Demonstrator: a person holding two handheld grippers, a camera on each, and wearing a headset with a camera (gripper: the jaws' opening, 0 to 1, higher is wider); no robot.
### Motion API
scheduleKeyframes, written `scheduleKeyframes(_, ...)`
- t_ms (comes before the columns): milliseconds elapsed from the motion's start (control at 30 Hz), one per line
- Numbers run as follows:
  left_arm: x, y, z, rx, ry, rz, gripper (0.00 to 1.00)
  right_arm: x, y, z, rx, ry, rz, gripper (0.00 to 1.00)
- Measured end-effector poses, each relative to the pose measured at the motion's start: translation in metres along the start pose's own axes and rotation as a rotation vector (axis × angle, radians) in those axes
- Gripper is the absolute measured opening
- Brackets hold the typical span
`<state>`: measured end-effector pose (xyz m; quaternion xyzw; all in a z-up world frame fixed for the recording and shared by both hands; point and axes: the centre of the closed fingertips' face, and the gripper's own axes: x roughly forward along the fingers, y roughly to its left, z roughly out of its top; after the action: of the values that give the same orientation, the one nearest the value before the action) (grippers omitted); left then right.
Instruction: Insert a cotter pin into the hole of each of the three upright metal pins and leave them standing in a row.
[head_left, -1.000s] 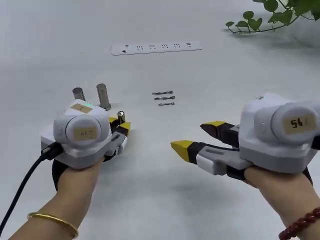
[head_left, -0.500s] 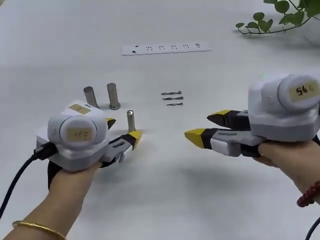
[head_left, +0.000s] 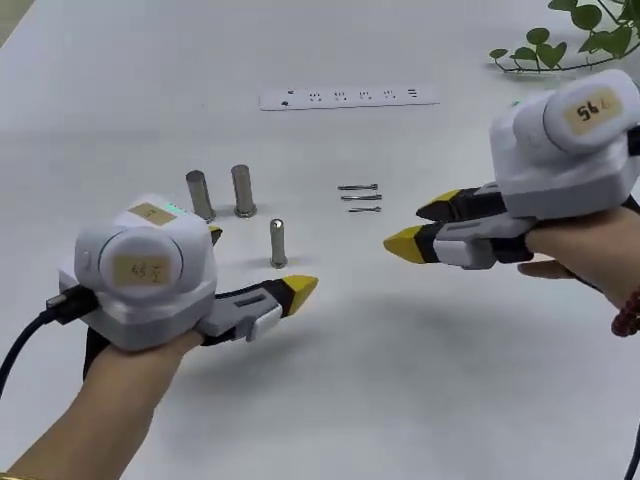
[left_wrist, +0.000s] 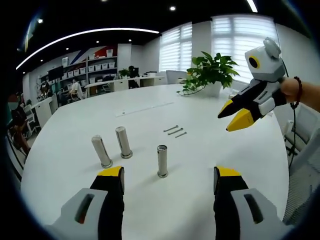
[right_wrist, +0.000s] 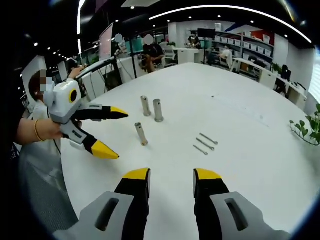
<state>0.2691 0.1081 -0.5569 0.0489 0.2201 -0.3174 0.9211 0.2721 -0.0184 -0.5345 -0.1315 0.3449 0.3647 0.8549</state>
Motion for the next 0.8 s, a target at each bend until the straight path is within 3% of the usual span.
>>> scheduleKeyframes(200,-0.003,-0.004,-0.004,0.005,0.017,-0.017,0.79,0.012,-0.007,0.004,-0.085,0.062,0.036,0.27)
scheduleKeyframes(333,-0.006,-0.004,-0.003,0.010,0.020,-0.015,0.82,0.019,-0.015,0.006,-0.141,0.099,0.033,0.26)
scheduleKeyframes(500,-0.009,-0.003,0.001,0.012,0.007,-0.013,0.83,0.030,-0.023,0.008,-0.164,0.134,0.050,0.22)
scheduleKeyframes(800,-0.018,0.000,-0.004,0.037,0.030,-0.009,0.86,0.051,-0.039,0.002,-0.184,0.179,0.065,0.19)
